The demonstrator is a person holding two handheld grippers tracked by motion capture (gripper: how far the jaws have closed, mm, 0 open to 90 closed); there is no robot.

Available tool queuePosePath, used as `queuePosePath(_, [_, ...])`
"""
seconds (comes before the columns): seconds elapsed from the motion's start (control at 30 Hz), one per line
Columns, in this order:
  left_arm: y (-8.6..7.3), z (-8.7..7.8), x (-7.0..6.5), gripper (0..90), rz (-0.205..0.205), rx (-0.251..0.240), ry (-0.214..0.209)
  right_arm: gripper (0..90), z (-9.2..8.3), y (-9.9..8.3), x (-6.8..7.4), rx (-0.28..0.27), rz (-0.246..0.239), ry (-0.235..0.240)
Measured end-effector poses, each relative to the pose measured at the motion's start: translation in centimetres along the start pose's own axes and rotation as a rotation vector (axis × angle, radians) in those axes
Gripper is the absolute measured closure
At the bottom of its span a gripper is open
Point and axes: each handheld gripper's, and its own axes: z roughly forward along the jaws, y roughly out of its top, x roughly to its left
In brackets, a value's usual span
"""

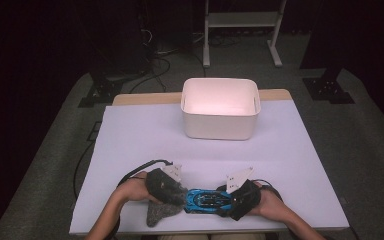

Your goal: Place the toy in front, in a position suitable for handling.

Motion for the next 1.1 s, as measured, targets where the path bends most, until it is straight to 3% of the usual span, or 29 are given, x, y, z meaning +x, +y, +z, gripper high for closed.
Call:
queuePosePath(0.1, [-0.4,-0.1,-0.3,69.8,0.013,0.006,-0.033,23.1,0.0,0.0,0.0,0.001,-0.003,0.002])
queuePosePath(0.17, [-0.4,0.0,-0.5,70.2,0.044,0.030,-0.035,23.1,0.0,0.0,0.0,0.003,-0.005,0.000])
queuePosePath(0.43, [0.0,-0.1,-0.1,68.2,0.030,0.032,0.032,23.1,0.0,0.0,0.0,0.002,-0.005,-0.003])
queuePosePath(0.53, [0.2,-0.6,0.5,67.0,0.014,0.033,0.125,23.1,0.0,0.0,0.0,0.002,-0.004,-0.002])
queuePosePath(0.57, [0.2,-0.7,0.7,67.2,-0.005,0.029,0.138,23.1,0.0,0.0,0.0,0.002,-0.006,-0.002])
queuePosePath(0.83, [-0.2,-0.3,0.5,68.5,-0.003,0.006,0.083,23.1,0.0,0.2,-0.1,0.009,-0.007,0.004])
queuePosePath(1.1, [0.0,-0.1,0.4,68.4,-0.004,0.005,0.086,20.6,0.3,1.2,0.0,0.049,0.027,-0.007])
